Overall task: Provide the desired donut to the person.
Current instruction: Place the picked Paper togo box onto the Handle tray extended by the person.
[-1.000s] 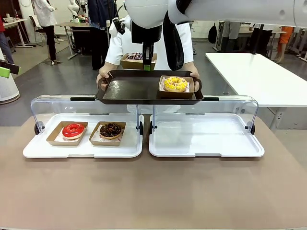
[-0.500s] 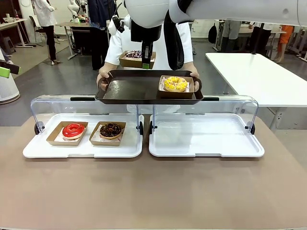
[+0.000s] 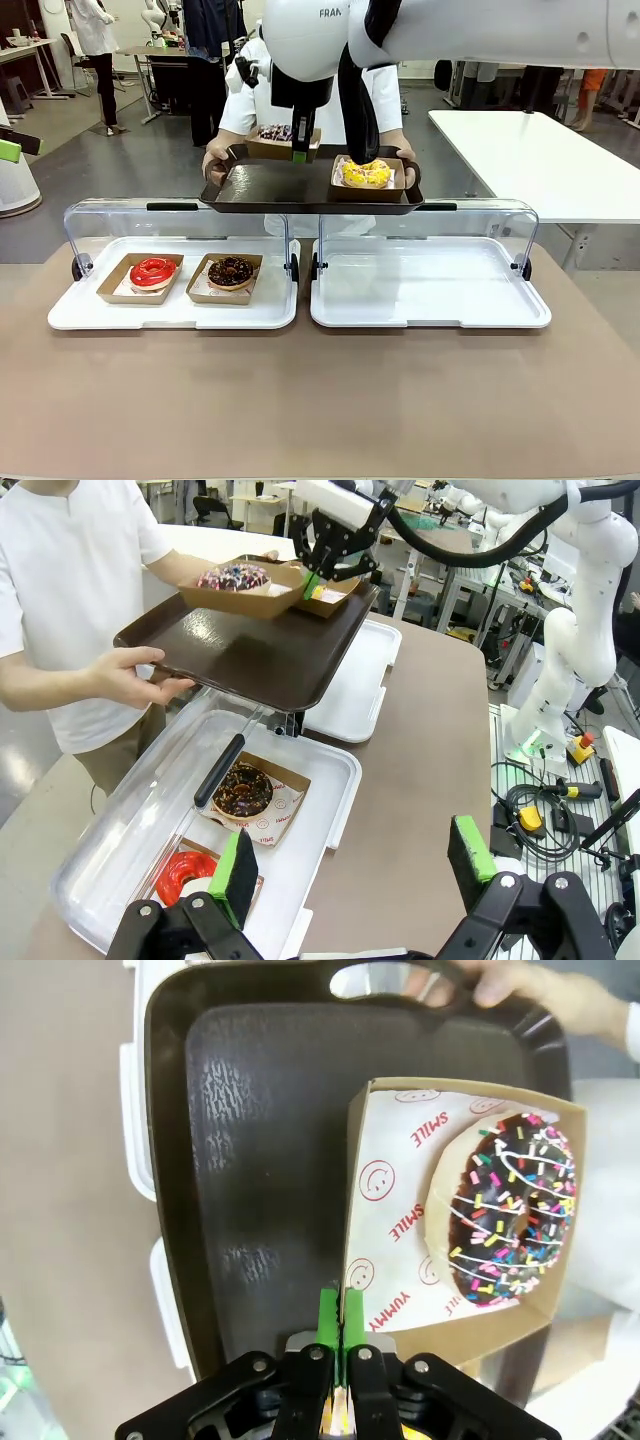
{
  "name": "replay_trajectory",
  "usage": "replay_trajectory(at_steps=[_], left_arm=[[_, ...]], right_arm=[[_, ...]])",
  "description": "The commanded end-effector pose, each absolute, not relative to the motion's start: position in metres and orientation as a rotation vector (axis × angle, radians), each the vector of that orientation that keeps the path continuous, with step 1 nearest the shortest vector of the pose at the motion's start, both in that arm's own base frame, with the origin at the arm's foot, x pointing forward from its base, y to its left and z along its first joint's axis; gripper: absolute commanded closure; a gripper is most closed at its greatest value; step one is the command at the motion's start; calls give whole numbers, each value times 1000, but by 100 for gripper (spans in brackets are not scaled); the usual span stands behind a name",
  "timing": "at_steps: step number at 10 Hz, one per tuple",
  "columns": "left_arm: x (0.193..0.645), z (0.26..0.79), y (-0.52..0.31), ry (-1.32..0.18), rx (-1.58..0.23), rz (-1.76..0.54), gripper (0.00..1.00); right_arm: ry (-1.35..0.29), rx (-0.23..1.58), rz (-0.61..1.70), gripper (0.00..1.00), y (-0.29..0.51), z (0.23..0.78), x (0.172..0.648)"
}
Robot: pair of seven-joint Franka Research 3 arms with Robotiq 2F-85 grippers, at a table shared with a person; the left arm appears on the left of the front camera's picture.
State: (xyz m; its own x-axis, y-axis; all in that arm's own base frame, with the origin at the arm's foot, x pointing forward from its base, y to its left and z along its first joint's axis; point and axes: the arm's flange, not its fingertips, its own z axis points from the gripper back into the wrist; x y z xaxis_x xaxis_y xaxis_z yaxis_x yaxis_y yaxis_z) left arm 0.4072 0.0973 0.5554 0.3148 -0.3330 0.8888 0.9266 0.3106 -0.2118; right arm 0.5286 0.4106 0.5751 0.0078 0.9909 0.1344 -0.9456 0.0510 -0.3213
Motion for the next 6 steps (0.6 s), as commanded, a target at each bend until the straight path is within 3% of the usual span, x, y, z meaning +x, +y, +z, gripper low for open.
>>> replay_trajectory(at_steps=[1,6], left_arm=[[406,557,97,-857,-866,-974,0],[406,557,97,-857,-866,-974,0]], right_arm=[[-330,-130,1529,98,419,566,531],[-292,-107,1575,98,426,542,537]])
